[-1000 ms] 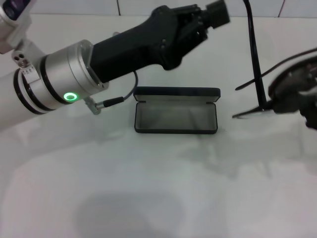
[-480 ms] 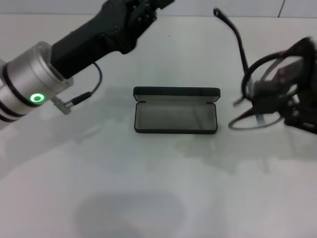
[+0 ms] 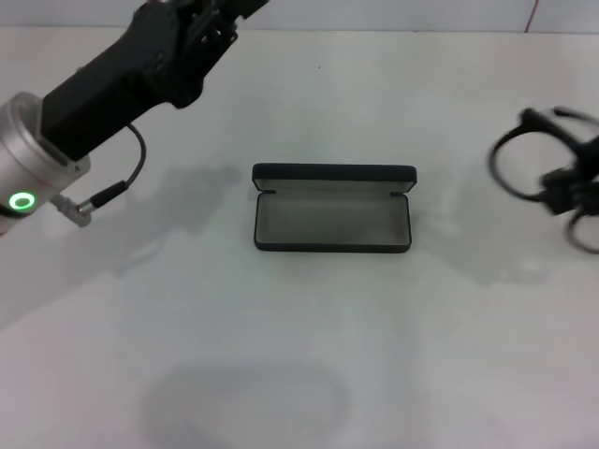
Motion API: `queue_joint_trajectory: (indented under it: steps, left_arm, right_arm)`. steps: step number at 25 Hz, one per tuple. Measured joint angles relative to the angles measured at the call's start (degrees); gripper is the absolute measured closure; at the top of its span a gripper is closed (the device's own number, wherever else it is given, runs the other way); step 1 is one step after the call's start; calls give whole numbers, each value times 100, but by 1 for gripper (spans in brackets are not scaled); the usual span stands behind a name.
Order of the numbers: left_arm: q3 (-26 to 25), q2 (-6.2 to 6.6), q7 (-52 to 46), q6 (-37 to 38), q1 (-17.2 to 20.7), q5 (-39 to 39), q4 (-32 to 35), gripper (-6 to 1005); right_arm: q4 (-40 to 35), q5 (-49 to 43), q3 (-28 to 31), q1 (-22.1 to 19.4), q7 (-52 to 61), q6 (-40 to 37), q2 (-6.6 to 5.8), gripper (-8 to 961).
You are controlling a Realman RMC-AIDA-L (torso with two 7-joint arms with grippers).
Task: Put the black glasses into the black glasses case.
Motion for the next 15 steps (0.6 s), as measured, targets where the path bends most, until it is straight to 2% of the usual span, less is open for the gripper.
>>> queue_joint_trajectory:
  steps: [2, 4, 9, 15]
  left_arm:
    - [-6, -11, 38, 23, 27, 8, -15, 951]
    - [-7, -19, 81, 43, 46, 10, -27, 951]
    - [-6, 4, 135, 216, 63, -21, -69, 950]
    - [-4, 8, 201, 224, 101, -24, -79, 950]
  right_arm:
    - [176, -574, -31, 419, 659, -360, -137, 827]
    - [555, -1169, -84, 751, 932, -610, -161, 827]
    - [1477, -2396, -505, 1179, 949, -523, -12, 827]
    - [2190, -3934, -1104, 1302, 860, 469, 358, 826]
